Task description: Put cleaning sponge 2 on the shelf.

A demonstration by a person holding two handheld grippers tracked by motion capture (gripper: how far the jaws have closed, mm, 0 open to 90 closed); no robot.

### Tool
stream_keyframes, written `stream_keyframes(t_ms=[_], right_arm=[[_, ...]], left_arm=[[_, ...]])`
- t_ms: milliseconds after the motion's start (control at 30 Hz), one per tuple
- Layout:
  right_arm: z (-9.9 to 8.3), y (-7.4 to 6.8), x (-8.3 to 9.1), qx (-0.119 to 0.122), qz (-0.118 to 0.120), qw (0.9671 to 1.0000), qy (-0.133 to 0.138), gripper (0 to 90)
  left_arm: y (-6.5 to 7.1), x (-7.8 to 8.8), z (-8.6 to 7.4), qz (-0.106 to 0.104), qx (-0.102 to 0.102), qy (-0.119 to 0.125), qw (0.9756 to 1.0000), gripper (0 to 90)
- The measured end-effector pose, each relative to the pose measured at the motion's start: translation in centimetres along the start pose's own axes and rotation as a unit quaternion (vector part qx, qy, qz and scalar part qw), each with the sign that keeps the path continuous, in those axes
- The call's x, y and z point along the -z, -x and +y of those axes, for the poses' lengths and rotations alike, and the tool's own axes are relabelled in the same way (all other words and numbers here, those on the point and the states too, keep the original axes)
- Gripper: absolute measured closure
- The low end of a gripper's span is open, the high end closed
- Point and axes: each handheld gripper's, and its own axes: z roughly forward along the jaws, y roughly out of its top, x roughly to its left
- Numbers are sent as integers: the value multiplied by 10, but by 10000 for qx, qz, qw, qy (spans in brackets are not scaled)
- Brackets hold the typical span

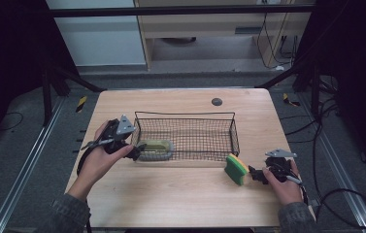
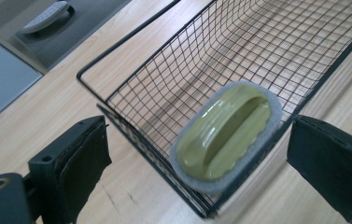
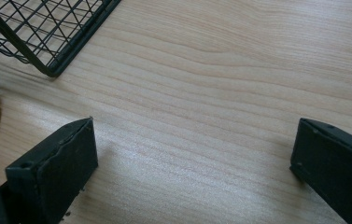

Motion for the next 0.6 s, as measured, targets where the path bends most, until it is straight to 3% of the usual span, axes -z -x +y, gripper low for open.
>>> stream_keyframes(t_ms=[233, 433, 500, 567, 600], right_arm=[[-1, 5, 5, -17, -35, 10000, 1, 78], [-2, 4, 19, -1, -119, 9999, -74, 94], [-3, 3, 26, 14, -105, 9998, -189, 99], [-6, 2, 40, 84, -10, 9990, -438, 101], [-6, 2, 40, 84, -10, 9990, -438, 101]], left_arm=[[4, 17, -41, 84, 651, 259, 9975, 47], [9, 10, -77, 162, 1047, 144, 9943, 59], [11, 6, -85, 145, 1012, -3, 9948, 57], [12, 1, -93, 90, 1119, -127, 9936, 56], [12, -3, -96, 85, 1139, -208, 9932, 56]])
